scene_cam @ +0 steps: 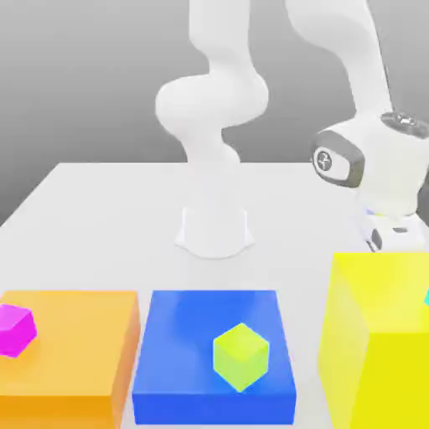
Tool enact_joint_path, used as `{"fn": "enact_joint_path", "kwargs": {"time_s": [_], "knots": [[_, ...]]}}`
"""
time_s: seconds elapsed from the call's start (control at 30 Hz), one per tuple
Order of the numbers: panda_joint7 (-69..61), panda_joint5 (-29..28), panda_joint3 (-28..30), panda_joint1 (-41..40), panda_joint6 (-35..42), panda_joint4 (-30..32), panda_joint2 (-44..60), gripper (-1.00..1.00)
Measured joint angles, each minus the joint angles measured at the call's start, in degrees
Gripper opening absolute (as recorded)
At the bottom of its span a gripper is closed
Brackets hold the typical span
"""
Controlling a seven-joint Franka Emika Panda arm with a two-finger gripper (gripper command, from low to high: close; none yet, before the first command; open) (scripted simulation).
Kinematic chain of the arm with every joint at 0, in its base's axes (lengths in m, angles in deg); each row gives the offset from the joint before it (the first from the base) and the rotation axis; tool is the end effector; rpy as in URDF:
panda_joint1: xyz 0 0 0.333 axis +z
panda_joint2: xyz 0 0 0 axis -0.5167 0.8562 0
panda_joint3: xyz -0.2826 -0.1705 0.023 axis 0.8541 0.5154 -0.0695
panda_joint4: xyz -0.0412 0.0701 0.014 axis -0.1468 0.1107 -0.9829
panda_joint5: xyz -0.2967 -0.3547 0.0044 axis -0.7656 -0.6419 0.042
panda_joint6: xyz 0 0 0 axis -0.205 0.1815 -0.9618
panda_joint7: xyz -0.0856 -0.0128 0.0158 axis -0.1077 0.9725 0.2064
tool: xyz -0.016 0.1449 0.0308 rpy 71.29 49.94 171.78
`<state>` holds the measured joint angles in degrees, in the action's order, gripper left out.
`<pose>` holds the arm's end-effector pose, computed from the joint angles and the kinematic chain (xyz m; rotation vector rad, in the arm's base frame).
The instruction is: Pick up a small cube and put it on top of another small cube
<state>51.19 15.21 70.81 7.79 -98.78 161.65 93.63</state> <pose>0.2890 0.3253 0.0958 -2.7911 -1.3000 0.1361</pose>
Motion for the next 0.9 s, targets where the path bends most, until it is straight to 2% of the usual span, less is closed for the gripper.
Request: {"fn": "enact_joint_path", "kwargs": {"time_s": [0.2,0.43,0.7,0.83,0.87,0.9], "knots": [[3.1,4.0,-2.1,1.1,9.5,-12.0,2.9,-1.00],[19.8,-1.9,4.5,-1.7,24.9,-26.4,0.0,-1.00],[39.3,-8.1,9.6,-8.6,43.2,-42.8,-4.5,-1.00],[43.2,-9.3,10.4,-9.3,38.3,-39.8,-2.2,-1.00],[43.3,-9.3,10.4,-9.3,36.4,-38.5,-1.5,1.00],[43.3,-9.3,10.4,-9.3,36.4,-38.5,-1.5,1.00]]}}
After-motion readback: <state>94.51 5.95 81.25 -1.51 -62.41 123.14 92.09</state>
